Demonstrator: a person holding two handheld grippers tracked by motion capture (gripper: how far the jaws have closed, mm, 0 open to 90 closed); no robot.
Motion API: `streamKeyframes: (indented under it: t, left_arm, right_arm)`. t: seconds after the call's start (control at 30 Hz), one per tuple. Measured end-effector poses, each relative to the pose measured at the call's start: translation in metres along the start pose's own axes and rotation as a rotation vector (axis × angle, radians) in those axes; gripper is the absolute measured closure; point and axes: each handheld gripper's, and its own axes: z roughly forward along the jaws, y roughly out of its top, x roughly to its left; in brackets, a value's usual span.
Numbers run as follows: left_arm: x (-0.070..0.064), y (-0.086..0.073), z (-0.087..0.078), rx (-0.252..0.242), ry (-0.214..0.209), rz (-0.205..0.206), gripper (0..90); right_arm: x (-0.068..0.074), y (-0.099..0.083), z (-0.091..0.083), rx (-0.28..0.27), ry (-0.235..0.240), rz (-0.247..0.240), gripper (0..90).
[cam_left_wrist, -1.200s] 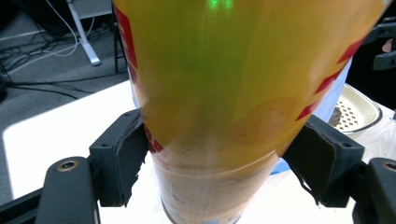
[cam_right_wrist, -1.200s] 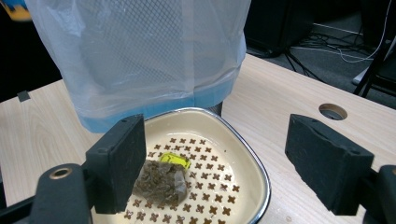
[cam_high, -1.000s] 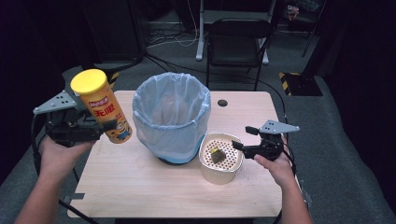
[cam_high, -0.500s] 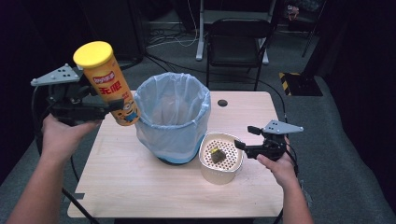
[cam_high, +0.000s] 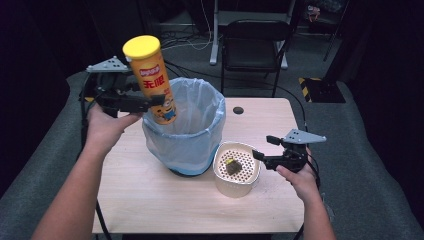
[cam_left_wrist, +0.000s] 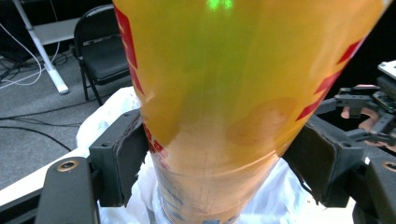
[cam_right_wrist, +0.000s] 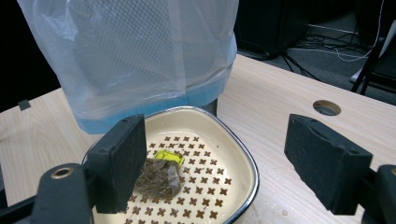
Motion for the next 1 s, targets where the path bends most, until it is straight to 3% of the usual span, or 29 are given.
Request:
streamKeyframes:
  t: [0.27,0.5,0.83,1.0]
  left_arm:
    - [-0.001,-0.002,0.036,0.005,-0.019,0.002,23.8]
    - [0.002,-0.011,0.058,0.025,-0.034,-0.021,23.8]
    - [0.006,-0.015,0.078,0.106,-0.033,-0.041,23.6]
    - [0.007,-0.017,0.088,0.170,-0.023,-0.056,23.6]
  right_arm:
    - [-0.003,-0.002,0.000,0.002,-0.001,0.014,20.9]
    - [-0.003,-0.003,0.001,0.003,0.001,0.020,21.1]
    - [-0.004,-0.003,0.000,-0.001,0.002,0.020,21.2]
    - [-0.005,-0.004,0.000,-0.009,0.006,0.021,21.3]
